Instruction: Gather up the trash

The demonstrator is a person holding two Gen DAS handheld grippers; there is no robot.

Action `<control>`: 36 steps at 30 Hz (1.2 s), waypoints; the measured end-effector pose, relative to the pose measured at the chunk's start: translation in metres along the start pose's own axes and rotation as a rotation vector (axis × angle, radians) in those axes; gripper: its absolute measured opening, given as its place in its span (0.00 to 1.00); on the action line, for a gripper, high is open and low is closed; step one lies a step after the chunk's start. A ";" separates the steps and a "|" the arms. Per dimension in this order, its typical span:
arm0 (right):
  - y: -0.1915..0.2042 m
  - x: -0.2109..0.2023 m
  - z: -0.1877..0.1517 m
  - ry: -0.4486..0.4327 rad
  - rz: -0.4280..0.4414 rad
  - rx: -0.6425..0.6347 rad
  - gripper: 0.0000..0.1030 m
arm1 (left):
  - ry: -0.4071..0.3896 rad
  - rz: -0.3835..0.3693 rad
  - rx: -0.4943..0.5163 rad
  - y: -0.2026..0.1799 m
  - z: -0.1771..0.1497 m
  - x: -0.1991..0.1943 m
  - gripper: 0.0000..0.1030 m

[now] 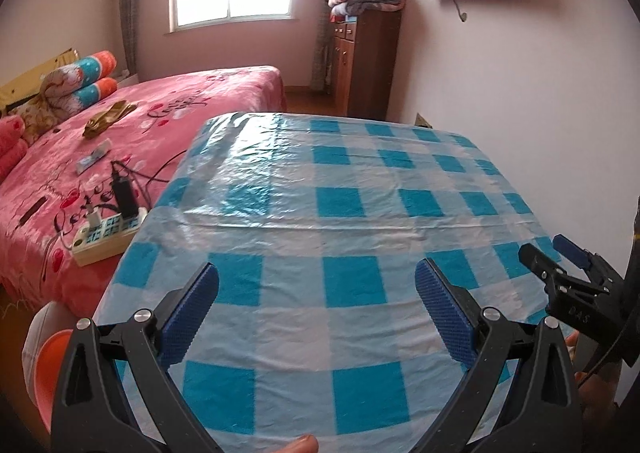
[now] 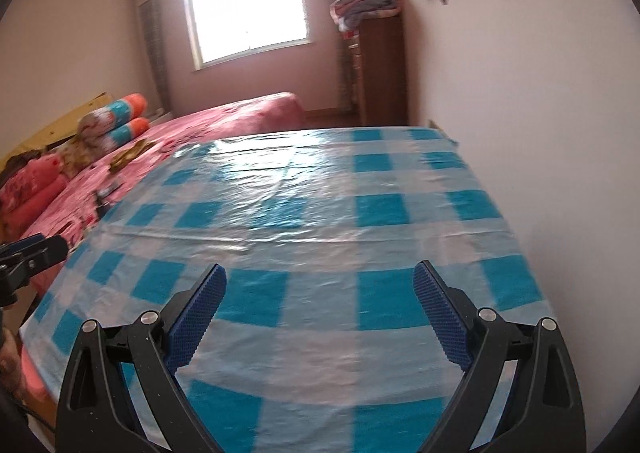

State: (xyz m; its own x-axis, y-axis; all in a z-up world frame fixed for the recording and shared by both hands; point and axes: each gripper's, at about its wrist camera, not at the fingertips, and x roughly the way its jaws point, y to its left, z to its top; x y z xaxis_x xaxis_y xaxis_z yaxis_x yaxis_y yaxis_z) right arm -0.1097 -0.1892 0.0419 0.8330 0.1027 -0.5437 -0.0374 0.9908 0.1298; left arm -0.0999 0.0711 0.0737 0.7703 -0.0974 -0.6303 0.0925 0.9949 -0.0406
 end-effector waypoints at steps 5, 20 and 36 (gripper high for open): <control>-0.016 -0.005 -0.001 -0.033 -0.079 0.005 0.91 | -0.023 0.005 0.023 -0.015 0.004 0.006 0.96; -0.036 -0.012 0.000 -0.090 -0.193 0.006 0.93 | -0.058 0.082 0.061 -0.037 0.008 0.017 0.96; -0.043 -0.012 0.002 -0.110 -0.218 0.017 0.94 | -0.048 0.030 0.109 -0.054 0.008 0.030 0.96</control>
State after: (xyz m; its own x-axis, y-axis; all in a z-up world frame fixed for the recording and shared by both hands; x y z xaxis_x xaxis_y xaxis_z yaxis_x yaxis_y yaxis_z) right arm -0.1175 -0.2332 0.0444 0.8757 -0.1247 -0.4665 0.1584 0.9868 0.0336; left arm -0.0762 0.0138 0.0632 0.8029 -0.0713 -0.5919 0.1351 0.9888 0.0641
